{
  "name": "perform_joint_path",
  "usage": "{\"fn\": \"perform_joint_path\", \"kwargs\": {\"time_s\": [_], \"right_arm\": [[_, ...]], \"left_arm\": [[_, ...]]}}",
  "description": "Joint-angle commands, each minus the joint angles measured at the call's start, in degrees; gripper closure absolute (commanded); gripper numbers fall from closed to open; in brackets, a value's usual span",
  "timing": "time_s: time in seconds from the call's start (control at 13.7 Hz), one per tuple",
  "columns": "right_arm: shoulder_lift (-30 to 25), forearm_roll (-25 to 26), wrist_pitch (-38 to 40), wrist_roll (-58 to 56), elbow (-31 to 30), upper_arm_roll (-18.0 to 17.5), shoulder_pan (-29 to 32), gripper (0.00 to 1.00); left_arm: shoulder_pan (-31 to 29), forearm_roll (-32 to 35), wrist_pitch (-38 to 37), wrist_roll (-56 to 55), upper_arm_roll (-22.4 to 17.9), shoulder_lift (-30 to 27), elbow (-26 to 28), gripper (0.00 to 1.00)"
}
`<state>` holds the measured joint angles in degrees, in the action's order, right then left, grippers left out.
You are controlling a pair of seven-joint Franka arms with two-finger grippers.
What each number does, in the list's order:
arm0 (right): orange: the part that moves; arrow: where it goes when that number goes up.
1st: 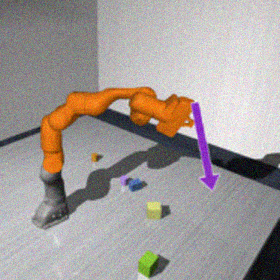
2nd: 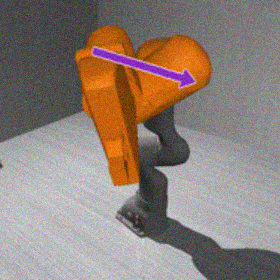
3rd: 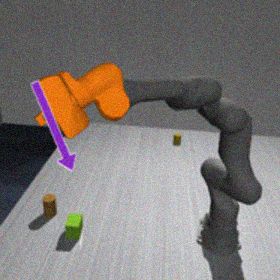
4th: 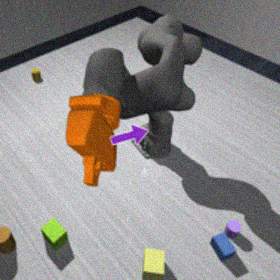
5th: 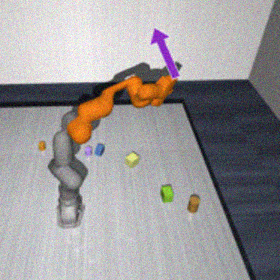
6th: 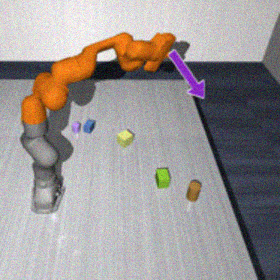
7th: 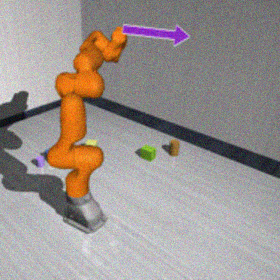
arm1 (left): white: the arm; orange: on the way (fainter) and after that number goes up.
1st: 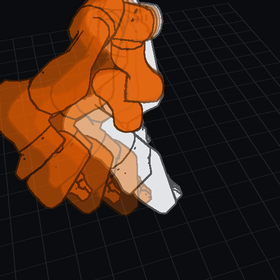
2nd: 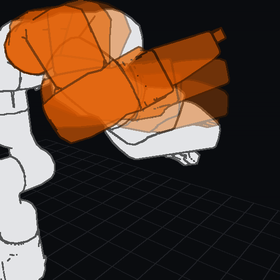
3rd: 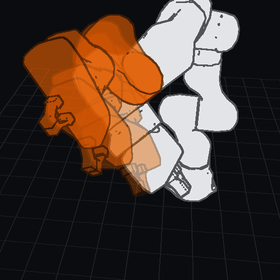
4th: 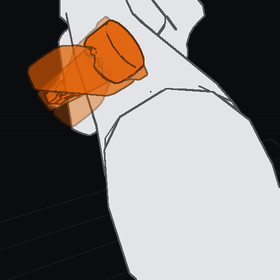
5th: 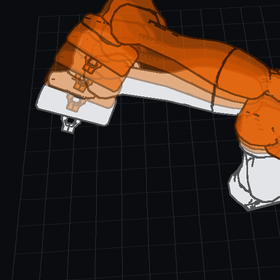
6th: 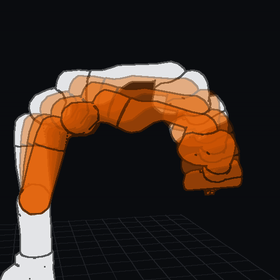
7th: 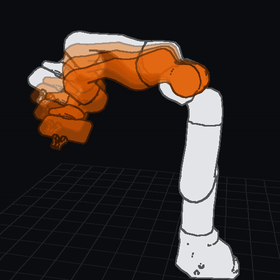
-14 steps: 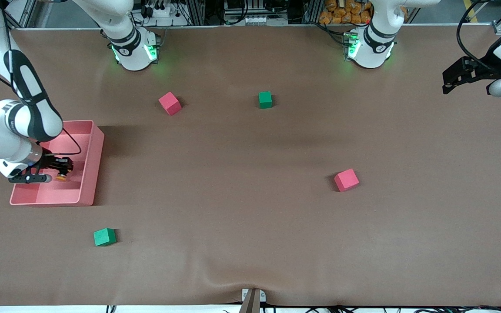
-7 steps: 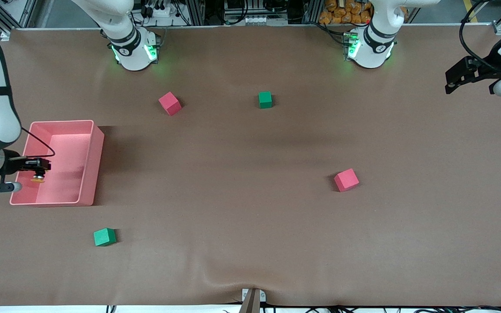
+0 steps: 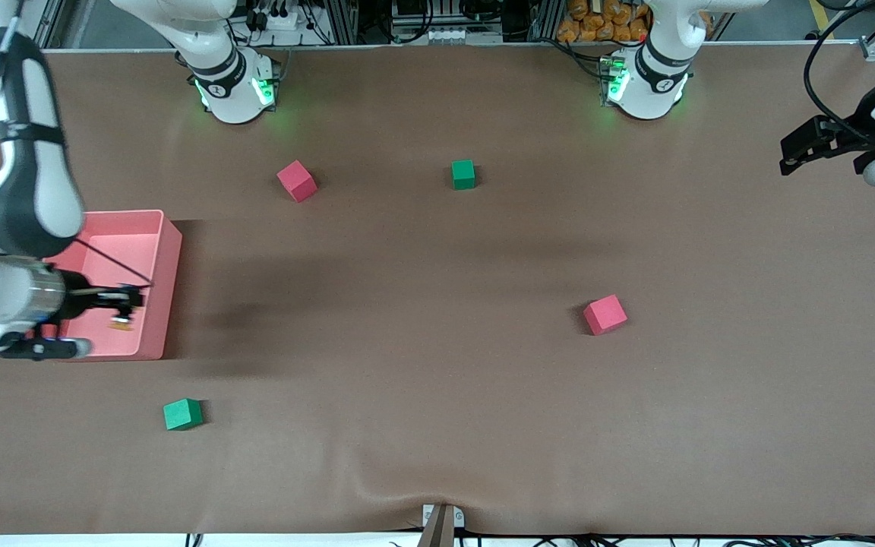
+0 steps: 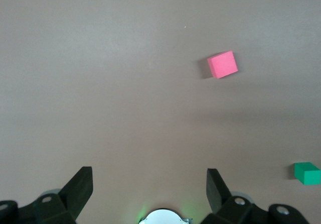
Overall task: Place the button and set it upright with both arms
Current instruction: 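Carry the button with the right gripper to the table's middle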
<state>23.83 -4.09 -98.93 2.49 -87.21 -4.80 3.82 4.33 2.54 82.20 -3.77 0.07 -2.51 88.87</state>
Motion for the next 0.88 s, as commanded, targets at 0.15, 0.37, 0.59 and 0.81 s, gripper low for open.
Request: {"fn": "perform_joint_path", "kwargs": {"time_s": [0.15,0.37,0.59,0.81], "right_arm": [[6.5,-3.5,0.2,11.1,8.8,0.7,-13.6,1.00],[11.2,-6.6,-8.9,23.7,12.0,0.7,-22.3,1.00],[16.8,-6.5,-18.5,27.7,12.9,0.8,-31.5,1.00],[21.6,-6.3,-26.1,31.6,13.3,0.8,-38.6,1.00]], "left_arm": [[-1.1,-0.6,0.8,0.3,0.1,-0.6,1.0,0.00],[-2.0,-0.6,0.7,0.3,0.1,-0.8,1.2,0.00],[-2.7,-0.6,0.3,0.0,0.1,-1.2,1.2,0.00],[-2.9,-0.6,0.1,0.1,0.2,-1.3,1.7,0.00]]}}
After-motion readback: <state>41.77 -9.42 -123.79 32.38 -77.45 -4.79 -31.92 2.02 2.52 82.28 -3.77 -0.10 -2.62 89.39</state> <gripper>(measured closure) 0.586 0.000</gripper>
